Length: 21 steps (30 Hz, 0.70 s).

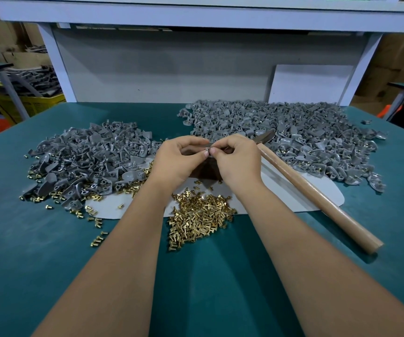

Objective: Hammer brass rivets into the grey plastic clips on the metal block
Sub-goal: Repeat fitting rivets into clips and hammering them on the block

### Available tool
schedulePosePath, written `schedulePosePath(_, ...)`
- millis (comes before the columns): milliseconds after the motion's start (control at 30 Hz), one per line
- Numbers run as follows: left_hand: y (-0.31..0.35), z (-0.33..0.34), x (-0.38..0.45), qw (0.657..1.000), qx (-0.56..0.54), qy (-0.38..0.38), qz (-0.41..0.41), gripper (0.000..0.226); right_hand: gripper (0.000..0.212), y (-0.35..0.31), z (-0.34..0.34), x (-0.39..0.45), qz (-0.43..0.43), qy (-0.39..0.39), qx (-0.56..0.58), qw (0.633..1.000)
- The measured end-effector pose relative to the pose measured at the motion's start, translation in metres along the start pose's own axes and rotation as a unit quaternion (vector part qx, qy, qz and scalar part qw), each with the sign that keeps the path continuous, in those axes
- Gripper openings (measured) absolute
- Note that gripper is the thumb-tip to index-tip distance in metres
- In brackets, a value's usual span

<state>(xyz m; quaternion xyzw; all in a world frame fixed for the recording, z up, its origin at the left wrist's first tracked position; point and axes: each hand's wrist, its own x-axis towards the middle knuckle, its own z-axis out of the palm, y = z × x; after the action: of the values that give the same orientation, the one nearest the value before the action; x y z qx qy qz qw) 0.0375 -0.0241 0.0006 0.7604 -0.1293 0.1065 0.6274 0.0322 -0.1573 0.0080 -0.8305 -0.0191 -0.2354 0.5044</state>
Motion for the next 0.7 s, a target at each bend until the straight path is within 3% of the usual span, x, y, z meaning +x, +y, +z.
schedulePosePath(300, -0.0015, 0.0013, -0.0018, 1.0, 0.008, 0.004, 0.002, 0.02, 0.018, -0.0025, -0.0018, 0.0031, 0.048, -0.024, 0.026, 0.998)
schedulePosePath(700, -0.0021, 0.0012, -0.001, 0.999, 0.032, 0.01, 0.007, 0.019, 0.017, -0.0011, -0.0001, 0.0015, 0.015, -0.011, -0.036, 0.999)
